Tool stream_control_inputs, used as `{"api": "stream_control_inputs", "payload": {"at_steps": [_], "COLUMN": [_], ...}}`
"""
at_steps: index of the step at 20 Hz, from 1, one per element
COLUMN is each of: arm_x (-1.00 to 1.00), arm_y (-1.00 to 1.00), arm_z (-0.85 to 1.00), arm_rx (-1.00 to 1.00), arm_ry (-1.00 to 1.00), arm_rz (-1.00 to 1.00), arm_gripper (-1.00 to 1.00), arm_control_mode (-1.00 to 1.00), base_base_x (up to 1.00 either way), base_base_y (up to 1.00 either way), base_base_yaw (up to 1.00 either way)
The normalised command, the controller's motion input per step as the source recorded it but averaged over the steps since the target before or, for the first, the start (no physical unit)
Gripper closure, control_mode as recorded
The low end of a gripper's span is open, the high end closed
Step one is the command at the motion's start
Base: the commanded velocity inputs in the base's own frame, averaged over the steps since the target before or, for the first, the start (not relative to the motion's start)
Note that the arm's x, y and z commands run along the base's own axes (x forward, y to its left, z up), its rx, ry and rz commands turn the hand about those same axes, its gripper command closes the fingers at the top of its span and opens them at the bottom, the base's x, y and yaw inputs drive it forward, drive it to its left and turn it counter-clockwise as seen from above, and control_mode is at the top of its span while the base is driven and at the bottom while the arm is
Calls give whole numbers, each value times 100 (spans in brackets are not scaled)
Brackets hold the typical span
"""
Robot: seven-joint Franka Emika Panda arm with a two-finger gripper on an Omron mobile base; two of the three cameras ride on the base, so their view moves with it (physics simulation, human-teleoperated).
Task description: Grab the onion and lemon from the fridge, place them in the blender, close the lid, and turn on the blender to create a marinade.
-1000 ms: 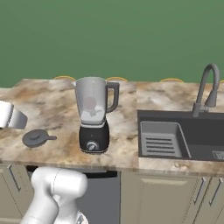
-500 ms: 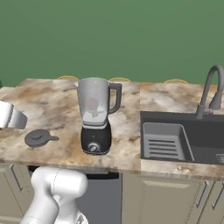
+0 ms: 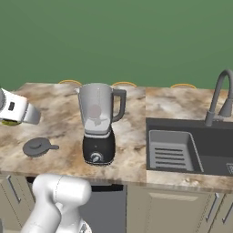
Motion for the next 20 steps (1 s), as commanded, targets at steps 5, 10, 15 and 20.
{"api": "stream_control_inputs", "payload": {"at_steps": [5, 10, 15, 20], "arm_x": [66, 80, 93, 71], "arm_y": [-29, -30, -22, -32], "arm_z": [0, 4, 25, 43], "arm_rx": [0, -1, -4, 0], "arm_ry": [0, 0, 0, 0], "arm_rz": [-4, -11, -22, -22], "arm_gripper": [100, 100, 100, 100], "arm_control_mode": [-100, -100, -100, -100], "base_base_x": [0, 0, 0, 0], "base_base_y": [0, 0, 0, 0], "base_base_yaw": [0, 0, 0, 0]}}
